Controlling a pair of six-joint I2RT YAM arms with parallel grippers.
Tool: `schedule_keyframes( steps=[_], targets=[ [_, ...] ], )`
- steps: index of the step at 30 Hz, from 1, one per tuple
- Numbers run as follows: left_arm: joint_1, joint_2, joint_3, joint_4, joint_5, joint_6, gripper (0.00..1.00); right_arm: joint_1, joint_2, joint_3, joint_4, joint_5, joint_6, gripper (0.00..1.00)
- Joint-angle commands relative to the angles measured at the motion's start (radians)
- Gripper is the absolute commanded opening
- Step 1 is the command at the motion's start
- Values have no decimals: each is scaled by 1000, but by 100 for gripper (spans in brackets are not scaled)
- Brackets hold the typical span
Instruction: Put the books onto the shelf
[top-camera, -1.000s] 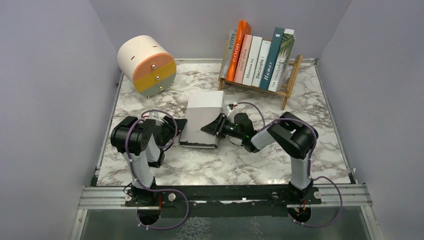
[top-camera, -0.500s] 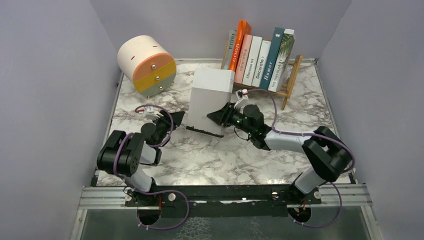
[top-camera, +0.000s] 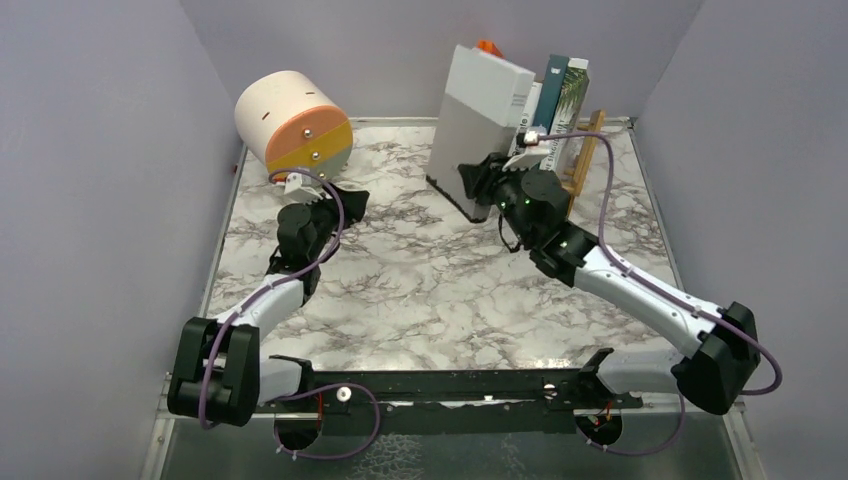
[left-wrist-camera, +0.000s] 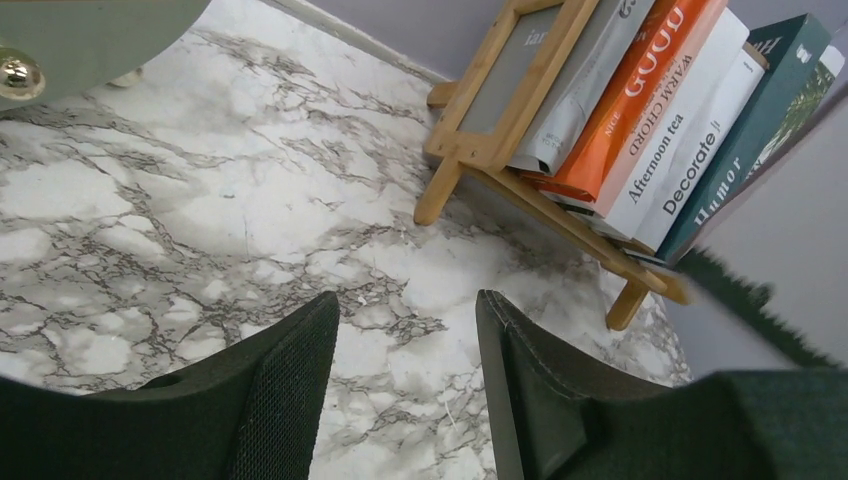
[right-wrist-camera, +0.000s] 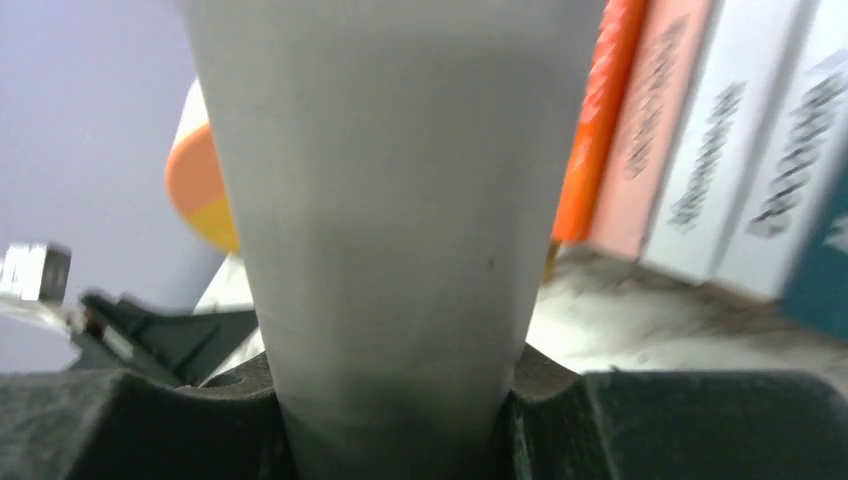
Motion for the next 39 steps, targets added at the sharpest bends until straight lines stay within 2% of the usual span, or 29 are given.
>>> schedule_keyframes(
  steps=[1, 11, 19, 23, 26, 34, 39],
  targets=[
    [-42, -61, 65, -215, -56, 79, 47, 6, -88, 146, -154, 300, -207, 1],
    [-188, -82, 250, -497, -224, 199, 47, 6, -116, 338, -282, 637, -432, 1],
    [-233, -75, 305, -589, -247, 239, 47, -18, -130, 383, -370, 723, -459, 1],
    [-240, -73, 305, -589, -251, 238, 47, -102, -108, 398, -437, 679, -421, 1],
    [-242, -63, 311, -590, -249, 241, 47, -210, -96, 396, -493, 581, -360, 1],
    [-243, -32, 323, -587, -246, 241, 47, -356, -56, 339, -478, 438, -335, 1],
    [-245, -6, 332, -583, -248, 245, 47, -398, -41, 295, -427, 363, -344, 1]
  ],
)
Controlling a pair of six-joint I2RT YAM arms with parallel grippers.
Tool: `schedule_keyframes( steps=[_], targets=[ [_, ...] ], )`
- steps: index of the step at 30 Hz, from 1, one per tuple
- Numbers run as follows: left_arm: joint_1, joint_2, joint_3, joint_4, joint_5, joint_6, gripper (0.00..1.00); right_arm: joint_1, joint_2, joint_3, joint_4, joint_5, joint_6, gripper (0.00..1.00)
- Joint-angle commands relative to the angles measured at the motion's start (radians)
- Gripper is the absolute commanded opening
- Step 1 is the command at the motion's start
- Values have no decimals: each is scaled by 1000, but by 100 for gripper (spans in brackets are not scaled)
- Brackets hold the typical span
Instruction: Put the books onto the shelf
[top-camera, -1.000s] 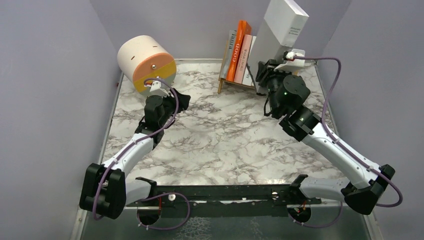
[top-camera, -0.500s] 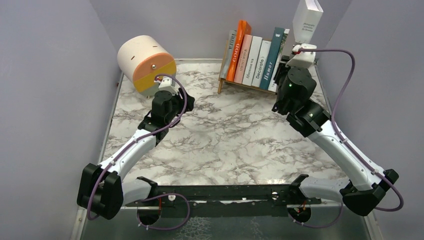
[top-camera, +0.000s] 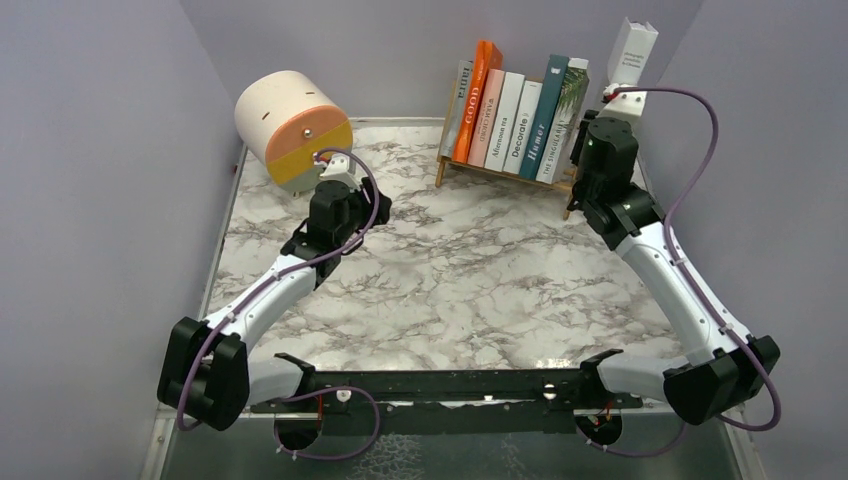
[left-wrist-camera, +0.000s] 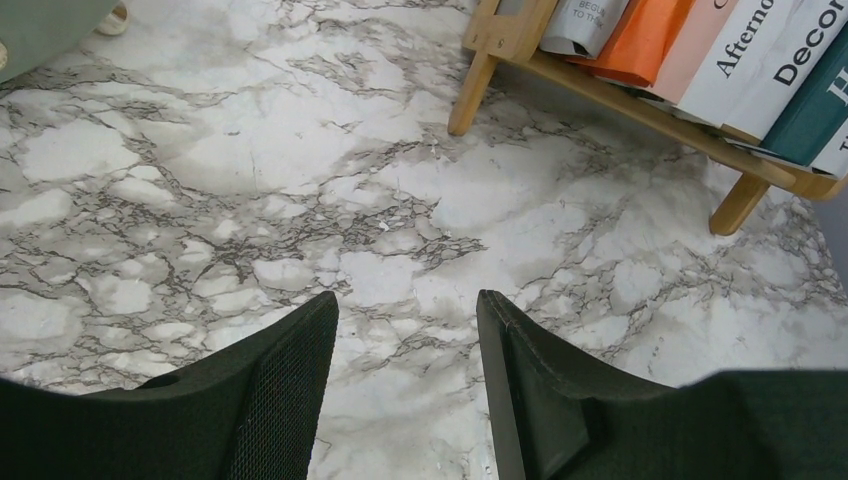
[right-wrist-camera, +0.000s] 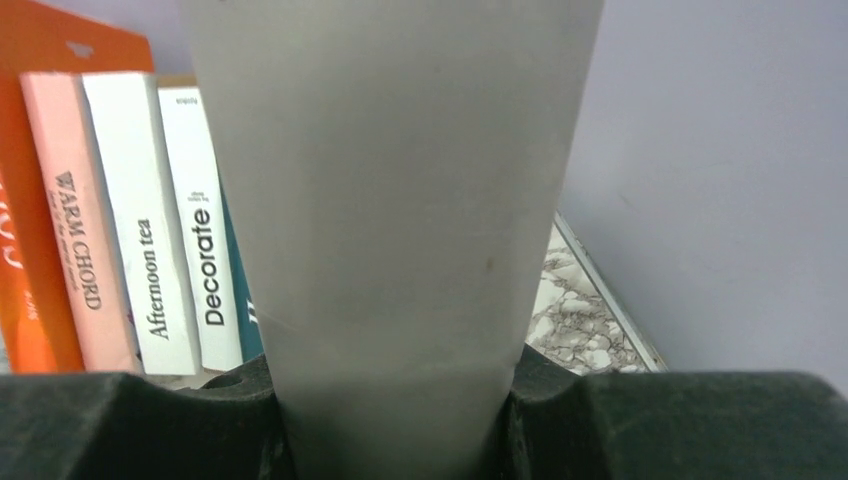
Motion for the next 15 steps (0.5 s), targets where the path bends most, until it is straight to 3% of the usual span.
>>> schedule_keyframes(
  steps=[1, 15],
  targets=[
    [-4, 26, 48, -2, -21, 17, 47, -30, 22, -24, 55, -96, 12, 1],
    [-5, 68, 58, 11, -27, 24, 47, -99, 166, -35, 119, -176, 21, 1]
  ],
)
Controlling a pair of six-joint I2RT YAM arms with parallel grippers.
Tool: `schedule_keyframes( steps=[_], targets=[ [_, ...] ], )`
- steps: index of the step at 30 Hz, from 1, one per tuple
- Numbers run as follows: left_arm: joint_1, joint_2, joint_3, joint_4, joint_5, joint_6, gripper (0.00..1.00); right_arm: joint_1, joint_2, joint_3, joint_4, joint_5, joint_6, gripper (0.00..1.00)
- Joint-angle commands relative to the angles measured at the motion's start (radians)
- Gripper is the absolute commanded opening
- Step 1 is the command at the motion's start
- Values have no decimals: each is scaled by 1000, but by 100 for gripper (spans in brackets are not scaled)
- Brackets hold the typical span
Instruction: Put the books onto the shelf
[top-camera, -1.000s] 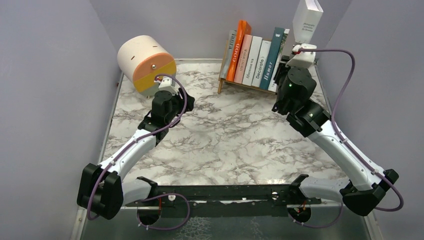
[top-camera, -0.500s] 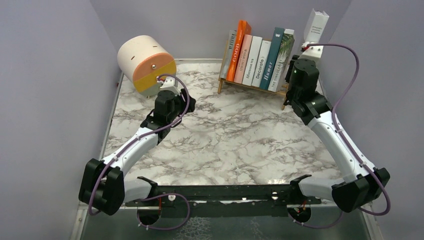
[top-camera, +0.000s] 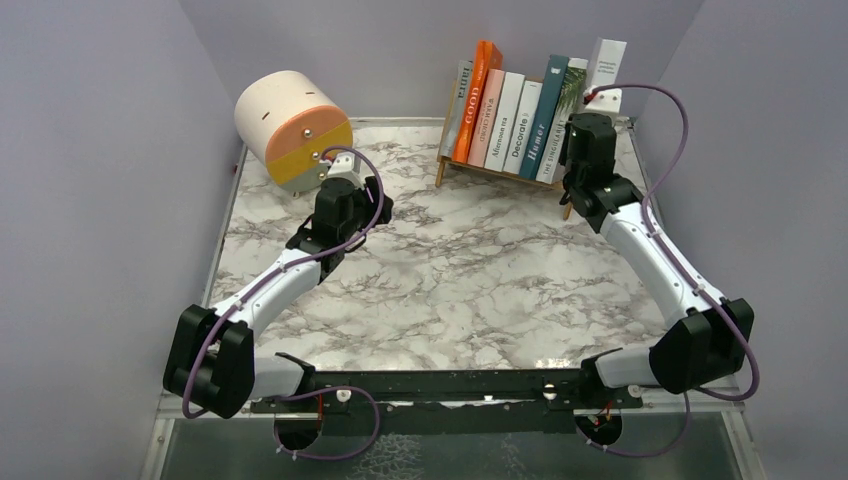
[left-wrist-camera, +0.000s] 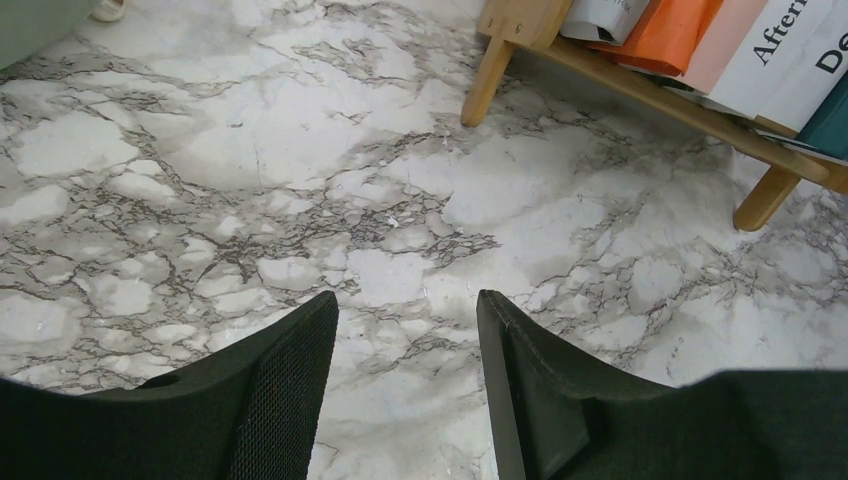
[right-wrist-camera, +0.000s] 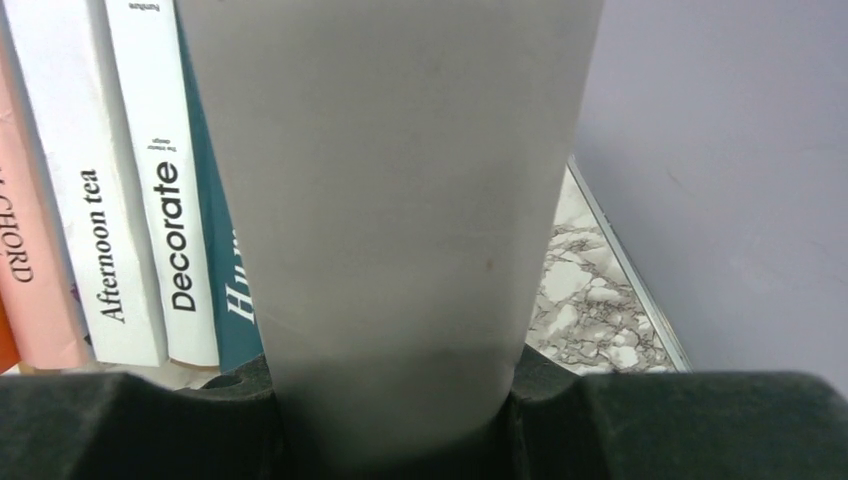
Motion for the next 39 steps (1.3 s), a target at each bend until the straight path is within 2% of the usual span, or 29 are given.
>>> schedule_keyframes(
  steps=[1, 9, 25, 39],
  targets=[
    [-4, 4, 38, 10, -23, 16, 47, -32, 42, 2, 80, -57, 23, 1],
    [-3, 17, 42, 10, -19, 19, 47, -87, 104, -54, 192, -138, 35, 1],
    [-4, 34, 45, 11, -26, 24, 47, -172, 281, -31, 264, -236, 53, 1],
    [-4, 58, 61, 6, -35, 28, 47, -191, 377, 4, 315, -268, 60, 1]
  ],
)
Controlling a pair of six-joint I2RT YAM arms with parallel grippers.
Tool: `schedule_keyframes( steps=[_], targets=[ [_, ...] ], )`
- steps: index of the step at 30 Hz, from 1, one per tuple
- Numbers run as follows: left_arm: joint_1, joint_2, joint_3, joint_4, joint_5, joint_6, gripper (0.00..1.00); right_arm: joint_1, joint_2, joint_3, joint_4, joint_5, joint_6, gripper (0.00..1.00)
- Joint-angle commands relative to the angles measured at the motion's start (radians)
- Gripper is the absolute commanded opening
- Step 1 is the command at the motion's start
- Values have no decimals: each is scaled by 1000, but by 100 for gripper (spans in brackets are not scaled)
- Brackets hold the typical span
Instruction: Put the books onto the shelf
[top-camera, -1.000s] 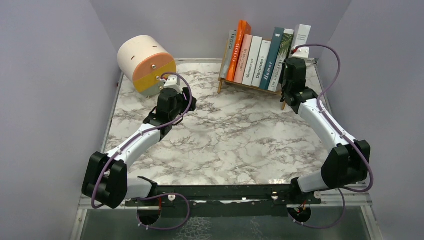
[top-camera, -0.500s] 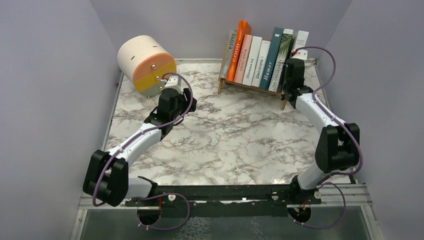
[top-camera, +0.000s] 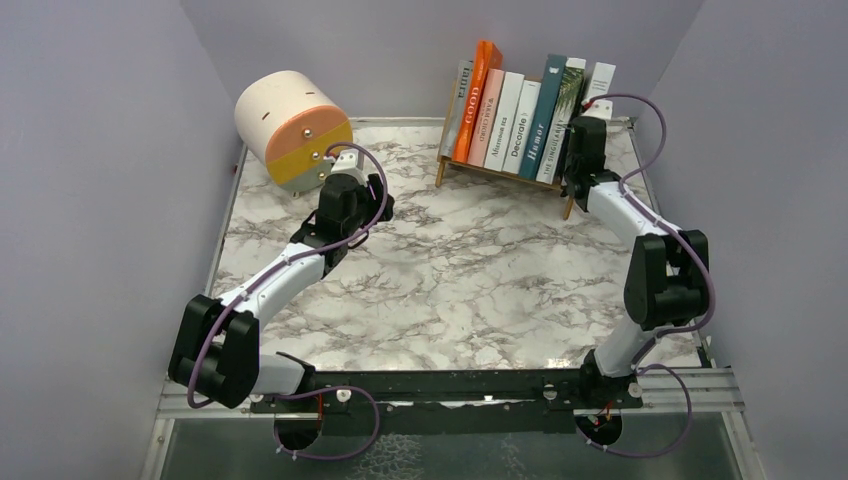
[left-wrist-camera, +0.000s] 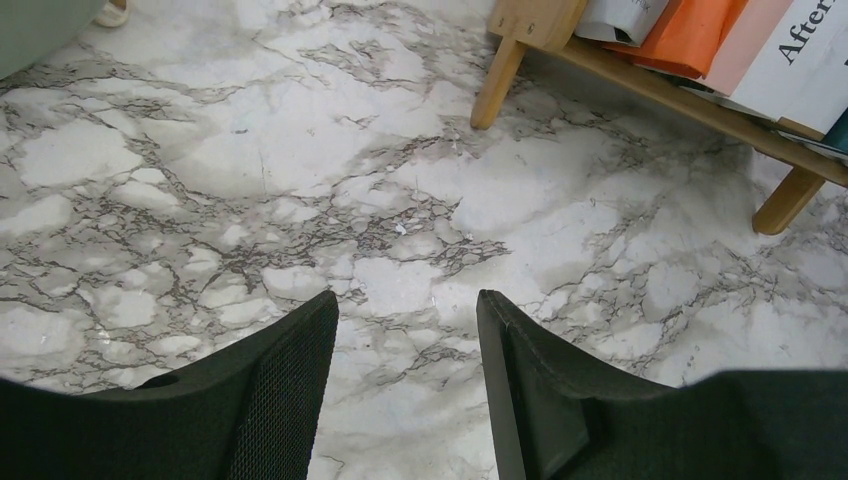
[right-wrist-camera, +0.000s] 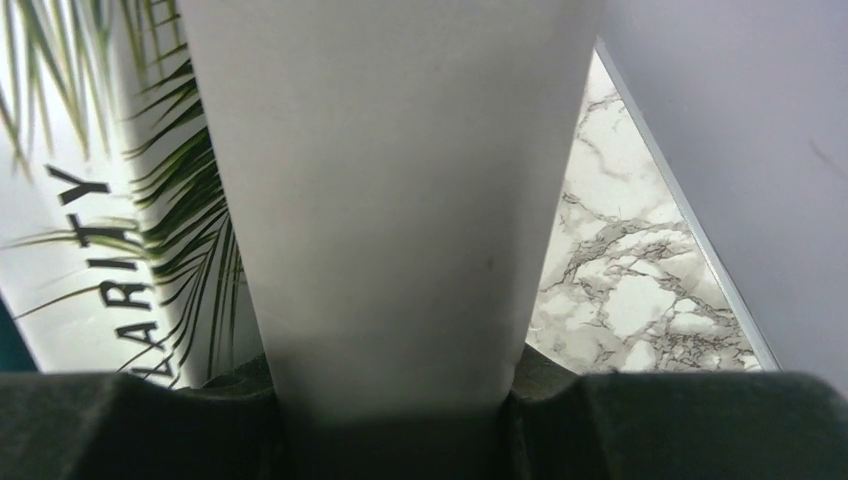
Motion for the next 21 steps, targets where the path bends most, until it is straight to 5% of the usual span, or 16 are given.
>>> schedule_keyframes(
  steps=[1, 6, 12, 21],
  targets=[
    [-4, 10, 30, 5, -26, 12, 47, -8, 42, 48, 42, -44, 20, 1],
    [-3, 16, 34, 4, -28, 13, 47, -15, 66, 79, 19, -51, 28, 3],
    [-4, 18, 36, 5, -27, 13, 47, -15, 6, 49, 29, -69, 54, 45],
    [-3, 7, 26, 6, -27, 7, 47, -16, -124, 17, 16, -65, 59, 60]
  ],
)
